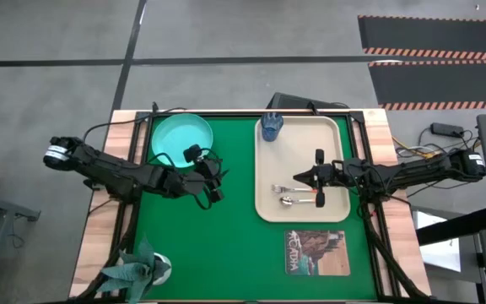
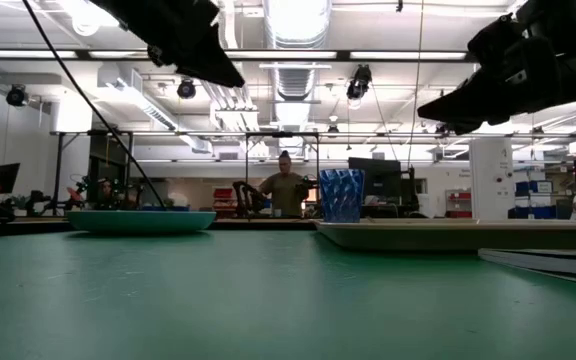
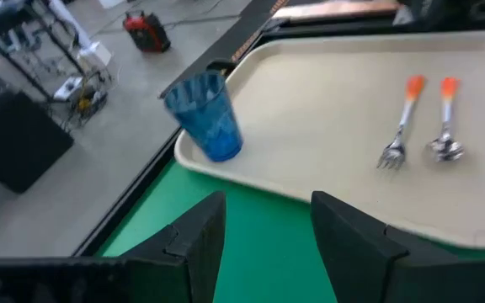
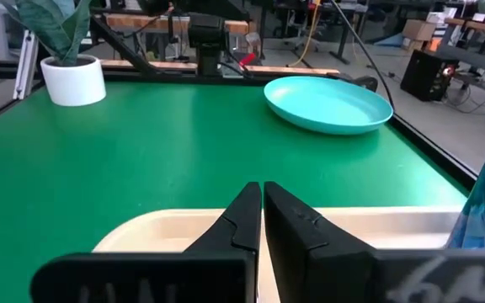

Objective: Pick and place plate/cup/fork/spoon on tray
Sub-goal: Put the blue plate on the center of the white serving tray

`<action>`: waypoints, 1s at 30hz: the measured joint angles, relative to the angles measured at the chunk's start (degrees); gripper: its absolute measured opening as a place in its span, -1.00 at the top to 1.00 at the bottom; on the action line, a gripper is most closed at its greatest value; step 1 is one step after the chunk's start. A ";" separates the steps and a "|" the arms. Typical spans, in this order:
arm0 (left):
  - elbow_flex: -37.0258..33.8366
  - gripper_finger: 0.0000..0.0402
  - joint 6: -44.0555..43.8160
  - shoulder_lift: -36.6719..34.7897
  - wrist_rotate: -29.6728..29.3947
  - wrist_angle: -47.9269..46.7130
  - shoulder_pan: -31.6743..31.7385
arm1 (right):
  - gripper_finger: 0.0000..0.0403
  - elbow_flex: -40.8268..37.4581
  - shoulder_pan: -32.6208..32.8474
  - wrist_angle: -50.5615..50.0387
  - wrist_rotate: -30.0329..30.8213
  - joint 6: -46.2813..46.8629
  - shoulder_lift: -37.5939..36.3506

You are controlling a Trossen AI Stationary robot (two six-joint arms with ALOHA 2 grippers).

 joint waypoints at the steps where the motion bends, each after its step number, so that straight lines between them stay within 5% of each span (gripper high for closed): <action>1: -0.01 0.19 -1.12 0.00 0.00 -0.81 0.47 | 0.96 -0.09 0.00 0.02 0.00 0.08 0.00; 9: -0.01 0.21 -13.88 0.33 3.64 -10.06 5.79 | 0.96 -0.10 0.00 1.14 -0.01 0.20 0.00; 16: 0.03 0.41 -24.19 4.63 10.10 -20.00 12.28 | 0.96 -0.07 0.00 1.09 -0.02 1.24 0.07; 24: 1.13 0.67 -30.00 13.11 18.04 -27.99 19.53 | 0.96 -0.20 0.02 0.97 -0.02 2.05 0.12; 30: 2.68 0.64 -31.40 15.47 18.57 -30.19 20.79 | 0.96 -0.20 0.02 0.63 -0.02 2.06 0.13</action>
